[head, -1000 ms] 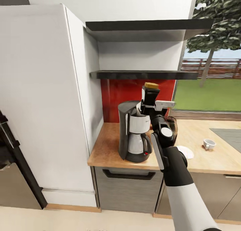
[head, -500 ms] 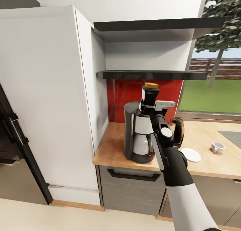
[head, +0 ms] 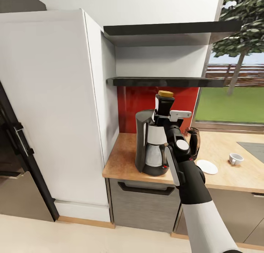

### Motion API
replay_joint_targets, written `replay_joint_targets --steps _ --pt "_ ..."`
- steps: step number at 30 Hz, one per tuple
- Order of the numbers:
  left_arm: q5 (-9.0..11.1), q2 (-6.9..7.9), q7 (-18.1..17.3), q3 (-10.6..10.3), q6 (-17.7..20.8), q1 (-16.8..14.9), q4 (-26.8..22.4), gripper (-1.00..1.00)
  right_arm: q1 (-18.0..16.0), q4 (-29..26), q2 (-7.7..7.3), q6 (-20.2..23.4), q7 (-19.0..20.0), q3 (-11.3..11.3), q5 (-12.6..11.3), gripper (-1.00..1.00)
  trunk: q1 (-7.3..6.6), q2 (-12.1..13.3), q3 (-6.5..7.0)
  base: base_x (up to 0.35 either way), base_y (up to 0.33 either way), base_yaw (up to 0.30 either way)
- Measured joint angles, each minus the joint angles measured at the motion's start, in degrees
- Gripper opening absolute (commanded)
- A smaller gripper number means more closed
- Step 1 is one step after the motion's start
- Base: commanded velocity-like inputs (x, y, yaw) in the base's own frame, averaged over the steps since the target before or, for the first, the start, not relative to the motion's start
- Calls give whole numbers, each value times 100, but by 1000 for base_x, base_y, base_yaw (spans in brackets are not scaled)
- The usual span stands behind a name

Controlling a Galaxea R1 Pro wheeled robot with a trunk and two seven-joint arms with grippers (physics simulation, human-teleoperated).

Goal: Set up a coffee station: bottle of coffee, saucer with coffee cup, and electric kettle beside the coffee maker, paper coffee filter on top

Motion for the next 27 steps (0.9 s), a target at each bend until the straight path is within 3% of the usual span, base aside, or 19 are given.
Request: replay_joint_targets --steps 8,10,13,18,21,24,27 --pt "10 25 6 -11 -183 -45 -33 100 0 66 0 12 0 13 -3 -100 0 0 0 -53 0 0" --pt "-19 34 13 -11 -599 -61 -48 100 19 75 0 14 2 124 -20 -100 0 0 0 -1 0 0" --pt "-27 79 11 -15 -1498 -79 -49 100 92 87 0 13 6 573 -38 -100 0 0 0 0 0 0" --pt "21 432 -25 -8 -3122 -324 -242 100 240 88 0 17 -4 791 -17 -100 0 1 0 0 0 0" --pt "35 534 -85 -19 -3551 -522 -622 100 376 89 0 5 -9 1059 -34 -100 0 0 1 0 0 0" --pt "31 625 -219 -17 -3638 -641 -1066 100 516 103 0 -1 -24 1192 -24 -100 0 1 0 0 0 0" --pt "40 776 -827 -2 -3647 -677 -1447 100 704 208 0 -7 -29 1223 -26 -100 0 1 -1 0 0 0"
